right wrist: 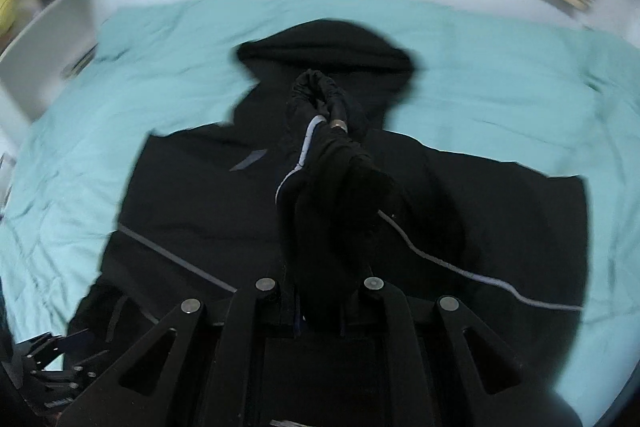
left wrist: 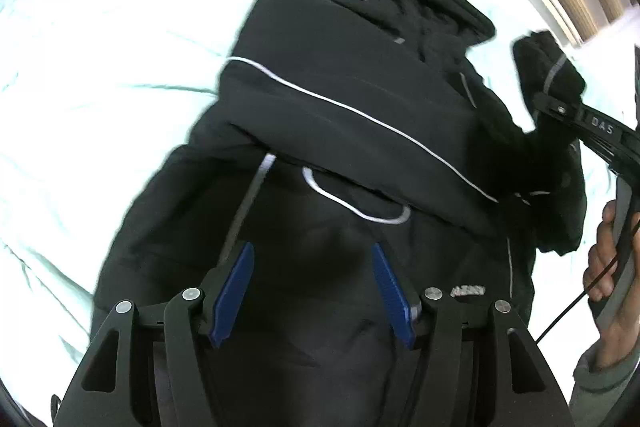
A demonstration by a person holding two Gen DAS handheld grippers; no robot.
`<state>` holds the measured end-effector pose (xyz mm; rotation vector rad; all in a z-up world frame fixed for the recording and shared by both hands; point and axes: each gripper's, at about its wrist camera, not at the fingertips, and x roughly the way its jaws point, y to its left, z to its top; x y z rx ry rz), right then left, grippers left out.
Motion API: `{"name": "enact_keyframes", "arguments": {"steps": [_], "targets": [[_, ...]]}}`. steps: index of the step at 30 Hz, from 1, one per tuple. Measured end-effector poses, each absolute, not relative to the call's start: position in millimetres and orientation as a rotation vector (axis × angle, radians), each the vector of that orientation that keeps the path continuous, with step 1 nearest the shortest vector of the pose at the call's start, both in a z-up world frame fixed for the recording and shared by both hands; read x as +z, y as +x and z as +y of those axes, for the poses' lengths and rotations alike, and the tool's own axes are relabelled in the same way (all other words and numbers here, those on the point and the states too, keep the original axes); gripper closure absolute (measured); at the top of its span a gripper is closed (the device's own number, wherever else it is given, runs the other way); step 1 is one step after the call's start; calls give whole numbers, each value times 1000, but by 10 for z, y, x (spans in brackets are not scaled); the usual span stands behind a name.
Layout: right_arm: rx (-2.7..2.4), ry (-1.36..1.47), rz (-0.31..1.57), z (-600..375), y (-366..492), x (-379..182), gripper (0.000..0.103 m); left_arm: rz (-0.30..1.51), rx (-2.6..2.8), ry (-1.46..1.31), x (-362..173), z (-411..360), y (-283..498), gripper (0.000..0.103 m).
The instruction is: Fold large clothes
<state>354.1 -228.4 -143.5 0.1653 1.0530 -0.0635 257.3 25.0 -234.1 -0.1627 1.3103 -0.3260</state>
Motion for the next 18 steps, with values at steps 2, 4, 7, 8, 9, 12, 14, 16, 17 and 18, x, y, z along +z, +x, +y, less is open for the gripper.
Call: {"name": "enact_keyframes", "arguments": {"steps": [2,4,7,8,9,12,14,16,17,18], "targets": [[10,137,1071,-1922,3709,-1497,89,1311,-302,-189,-2389,369,2654,40],[73,117,1086,-1612,3868,-1566,89,1313,-283,-220,-2425,462,2719,40],[142,86,1109,-1203,3971,-1663,89,1315,-260,-253,-2468,566,2757,40],[161,69,1122,-1055,4044,-1756,88,1317,-254,-262,-2488,604,2773,40],[169,45,1146,-921,4110,-1877,85,1318,-248,-266,-2505,618,2777,40],[182,19,1214,-719,4300,-2250,79,1325,-227,-261,-2570,682,2815,40],[193,5,1263,-680,4352,-2506,75,1332,-222,-268,-2617,702,2837,40],[196,-6,1276,-669,4365,-2612,71,1335,-221,-271,-2638,692,2877,40],[206,-3,1273,-668,4363,-2640,66,1333,-223,-269,-2639,686,2898,40],[229,17,1270,-678,4360,-2638,55,1329,-225,-261,-2633,673,2919,40]]}}
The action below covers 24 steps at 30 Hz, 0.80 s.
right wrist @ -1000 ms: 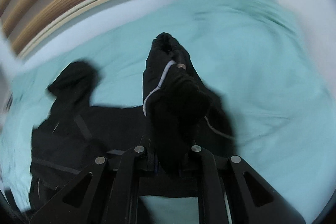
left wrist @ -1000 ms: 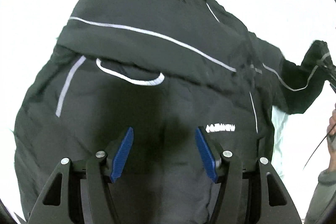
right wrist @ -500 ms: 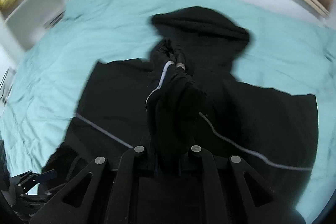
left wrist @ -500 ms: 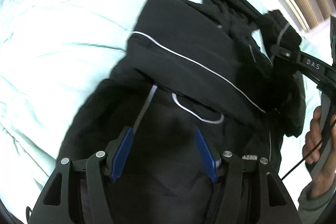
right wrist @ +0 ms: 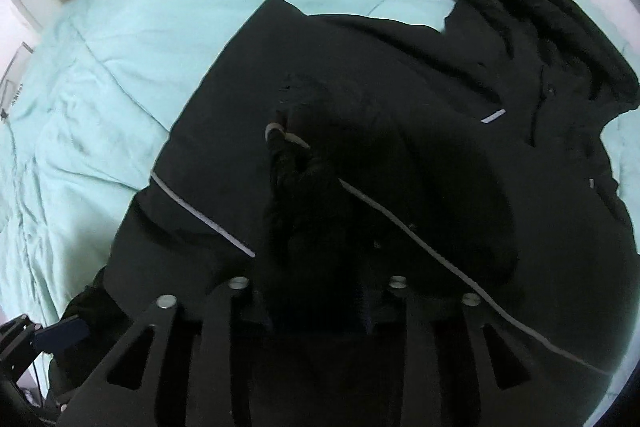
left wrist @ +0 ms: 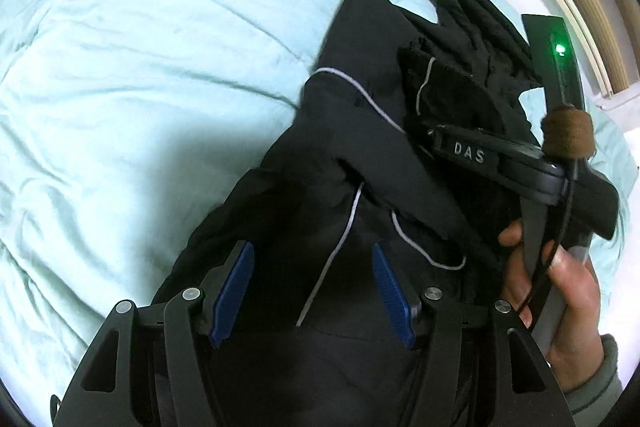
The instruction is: Fold large clothes
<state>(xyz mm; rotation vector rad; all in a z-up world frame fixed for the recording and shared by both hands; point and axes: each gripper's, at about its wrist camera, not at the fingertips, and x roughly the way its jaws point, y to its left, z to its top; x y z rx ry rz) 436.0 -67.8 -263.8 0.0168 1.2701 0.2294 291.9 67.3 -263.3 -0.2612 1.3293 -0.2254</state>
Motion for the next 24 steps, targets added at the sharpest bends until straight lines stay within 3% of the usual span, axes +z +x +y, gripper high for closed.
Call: {"name": "enact_keyframes", "arguments": {"steps": [2,8,12,18,24], "targets": [[298,83,1293,-724,4349,-2600,40,1325,-231,-250,-2612,629,2974,40],[323,187,1191,-1254,3905,-2060,39,1250,-330,-251,-2365,369,3200,40],[66,227,1118,-2139,3519,-1921,39,1198,-434,-226,-2222,46,3365,40],[-273,281,1149,-3178,3248,-2219,39,1148,-508,-145,-2334,-504,3739,40],[-365,327,1245,-3609,3266,-2883,39,1310,-379,-161,-2960,-421,4083,40]]}}
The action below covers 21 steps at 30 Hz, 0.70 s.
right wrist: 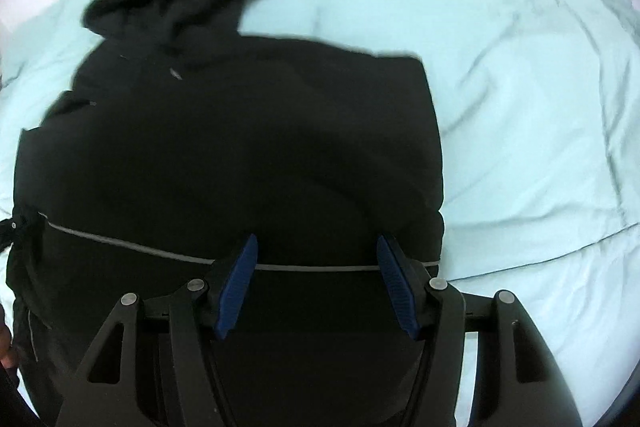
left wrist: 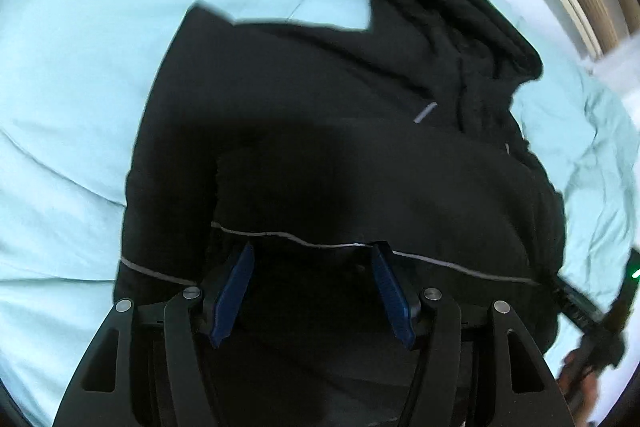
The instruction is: Fold large clothes
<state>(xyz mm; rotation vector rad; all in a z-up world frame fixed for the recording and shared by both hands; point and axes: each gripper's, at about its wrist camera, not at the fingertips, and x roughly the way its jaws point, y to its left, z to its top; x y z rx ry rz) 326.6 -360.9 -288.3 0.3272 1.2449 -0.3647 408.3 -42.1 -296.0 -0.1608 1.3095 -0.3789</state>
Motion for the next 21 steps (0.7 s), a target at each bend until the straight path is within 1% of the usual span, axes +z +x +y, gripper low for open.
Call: {"name": "enact_keyframes", "arguments": {"steps": [3,5,8,11,14,17,18,21], "targets": [[-370,328,1273,-3672,3338,-3010,38,1319,-388,-142,-2910,-433,4079,40],[-377,347,1286,-3679,3355,-2999,38,1304,-403,-135,-2809,-414,4050,40],[-370,351,1275,-3684,3341,-2807,37,1252,-436,-184,-2528,-260,3886,40],[-328,371,1208,-3653,3212,-2578,37,1218,-425,-224,-2426,-53,3734,40],[-333,336,1213,-3579,3101,-2618,37,1283,-374,-246,-2646,84,3732,40],[-341,352,1312,-3588,3166,-3001,37,1347,-347,-274,-2935,100,3829,40],[-343,363,1314,-3615,3173,-3080,35,1357,-337,-271,-2990,48,3840,40],[-351,385,1330,-3613,3293,-3112,32,1363,-290,-201,-2923,-68,3865,40]]}}
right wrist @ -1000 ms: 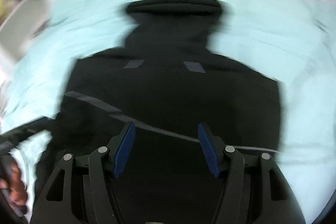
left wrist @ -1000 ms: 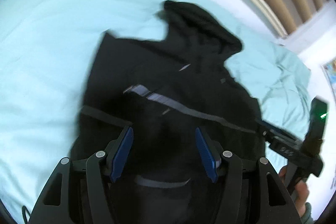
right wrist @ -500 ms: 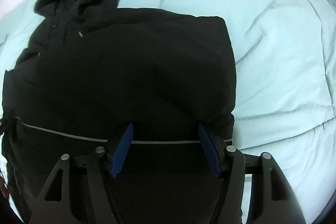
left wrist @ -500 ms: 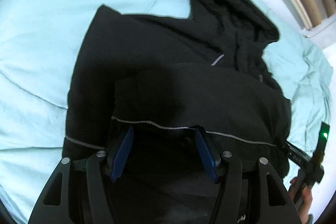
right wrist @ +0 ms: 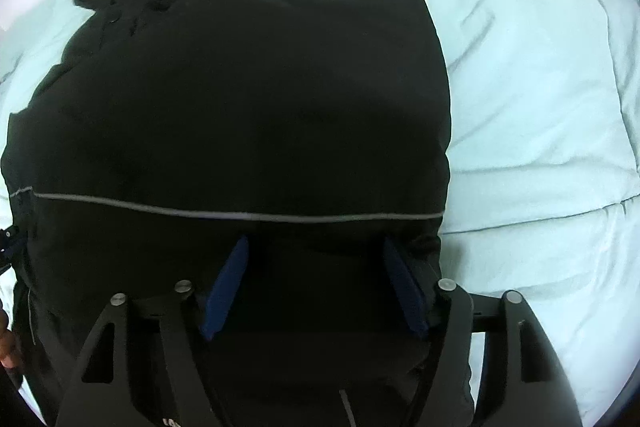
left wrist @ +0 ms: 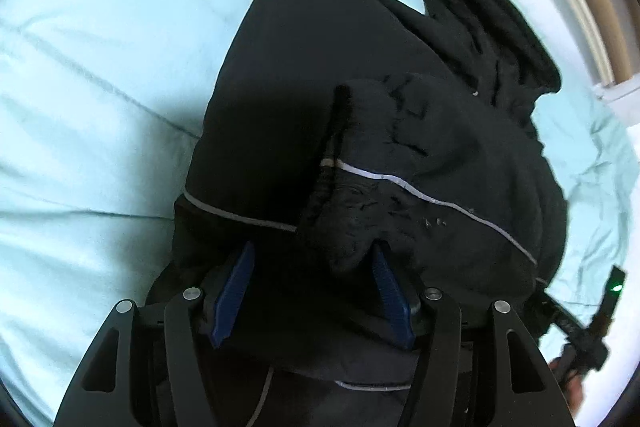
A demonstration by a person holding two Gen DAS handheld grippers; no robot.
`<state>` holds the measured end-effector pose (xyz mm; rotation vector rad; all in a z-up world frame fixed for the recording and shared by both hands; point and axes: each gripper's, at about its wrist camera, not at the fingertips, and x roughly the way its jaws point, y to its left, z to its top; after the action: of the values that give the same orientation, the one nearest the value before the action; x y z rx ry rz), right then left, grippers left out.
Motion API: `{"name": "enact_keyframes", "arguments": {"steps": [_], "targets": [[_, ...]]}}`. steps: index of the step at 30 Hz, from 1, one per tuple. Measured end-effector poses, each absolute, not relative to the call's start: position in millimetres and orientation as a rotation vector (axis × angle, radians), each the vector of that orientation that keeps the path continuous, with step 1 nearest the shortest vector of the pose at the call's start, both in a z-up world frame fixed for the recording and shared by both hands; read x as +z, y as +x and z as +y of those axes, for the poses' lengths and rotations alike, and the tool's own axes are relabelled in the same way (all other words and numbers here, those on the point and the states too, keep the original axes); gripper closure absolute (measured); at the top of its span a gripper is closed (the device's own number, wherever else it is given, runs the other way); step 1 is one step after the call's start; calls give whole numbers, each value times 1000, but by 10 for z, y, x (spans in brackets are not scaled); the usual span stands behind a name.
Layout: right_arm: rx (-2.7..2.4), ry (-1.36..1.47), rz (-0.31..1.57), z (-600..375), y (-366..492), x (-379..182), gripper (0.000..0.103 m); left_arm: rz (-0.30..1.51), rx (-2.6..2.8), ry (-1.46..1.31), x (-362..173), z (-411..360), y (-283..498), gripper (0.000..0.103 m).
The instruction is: Fold large clothes
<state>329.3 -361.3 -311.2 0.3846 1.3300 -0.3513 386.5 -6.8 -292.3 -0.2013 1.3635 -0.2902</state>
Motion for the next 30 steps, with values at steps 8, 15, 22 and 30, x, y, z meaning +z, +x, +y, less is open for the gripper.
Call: {"name": "enact_keyframes", "arguments": {"steps": [8,15,22,30], "targets": [[-340,479,1244,-3594,2805,-2426,33,1266,-359,-229,-2243,121,3318,40],[-341,522,1198,-3228,2163,-1988,33,1193,-445,-240,-1749,336,3004,40],[-387,607,1101,-2852,1890,-1532,33,1130,-576,-177,-1359,396,3231,40],[-382,612,1028,-2783,2370,-1146,33,1055,-637,-198,-1099,252,3825,40]]}}
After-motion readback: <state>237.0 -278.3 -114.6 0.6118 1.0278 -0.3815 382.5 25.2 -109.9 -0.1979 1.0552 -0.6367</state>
